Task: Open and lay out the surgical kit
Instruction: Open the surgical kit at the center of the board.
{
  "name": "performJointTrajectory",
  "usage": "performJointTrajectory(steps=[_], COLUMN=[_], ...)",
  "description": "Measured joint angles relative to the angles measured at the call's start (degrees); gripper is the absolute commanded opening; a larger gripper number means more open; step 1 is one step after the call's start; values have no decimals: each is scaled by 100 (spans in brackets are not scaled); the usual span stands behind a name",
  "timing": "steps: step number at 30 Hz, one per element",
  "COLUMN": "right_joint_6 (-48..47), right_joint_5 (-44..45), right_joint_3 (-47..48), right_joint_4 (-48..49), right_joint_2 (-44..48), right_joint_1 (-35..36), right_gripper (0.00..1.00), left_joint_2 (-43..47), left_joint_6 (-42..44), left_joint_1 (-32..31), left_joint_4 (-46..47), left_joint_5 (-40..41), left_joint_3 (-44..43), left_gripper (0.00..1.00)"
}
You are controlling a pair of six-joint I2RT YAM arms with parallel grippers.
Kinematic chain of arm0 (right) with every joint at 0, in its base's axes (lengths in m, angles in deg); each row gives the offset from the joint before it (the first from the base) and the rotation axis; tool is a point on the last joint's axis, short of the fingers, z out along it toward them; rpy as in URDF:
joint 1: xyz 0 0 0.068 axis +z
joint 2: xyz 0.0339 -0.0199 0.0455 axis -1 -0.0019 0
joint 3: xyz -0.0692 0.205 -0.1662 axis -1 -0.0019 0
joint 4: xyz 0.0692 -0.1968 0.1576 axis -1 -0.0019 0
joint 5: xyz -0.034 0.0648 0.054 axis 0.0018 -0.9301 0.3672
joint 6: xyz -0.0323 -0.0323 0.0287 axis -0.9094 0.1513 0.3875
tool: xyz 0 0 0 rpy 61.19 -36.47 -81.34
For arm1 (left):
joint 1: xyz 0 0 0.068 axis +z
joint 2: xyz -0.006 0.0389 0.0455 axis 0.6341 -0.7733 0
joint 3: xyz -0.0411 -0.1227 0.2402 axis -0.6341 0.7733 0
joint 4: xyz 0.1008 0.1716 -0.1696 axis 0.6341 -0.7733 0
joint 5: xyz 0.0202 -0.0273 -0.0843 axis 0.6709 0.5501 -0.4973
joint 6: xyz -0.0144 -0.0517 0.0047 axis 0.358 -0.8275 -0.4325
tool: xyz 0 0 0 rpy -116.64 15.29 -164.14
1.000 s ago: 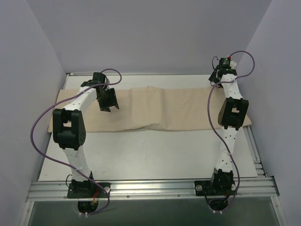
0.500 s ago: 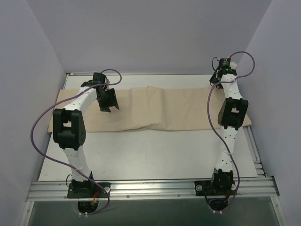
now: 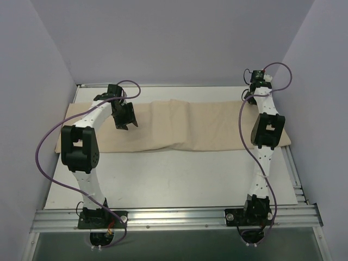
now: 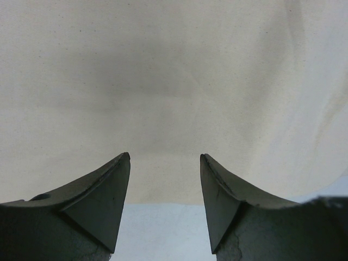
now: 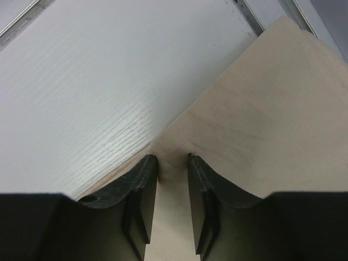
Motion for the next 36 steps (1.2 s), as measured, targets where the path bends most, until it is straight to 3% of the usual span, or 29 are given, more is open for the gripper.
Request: performJointTrajectory(steps=[5,7,21,36], right_joint_6=[-2,-2,11,280], right_joint_5=[0,2,195,92], right_joint_3=[0,0,-72,-2212], right_joint_4=[2,0,-286,-901], right_joint_2=[0,0,227,2404], right_joint_1=[2,4,0,28], right_gripper=[12,1,0,0], left_joint_2=[0,0,0,0], left_joint_6=[0,-2,2,83], left_joint_1=[0,0,0,44], left_joint_4=[2,4,2,-63], left_joint_5=[-4,-15,-20,-17], left_joint_3=[0,0,0,-131], left_gripper=[63,63,63,63])
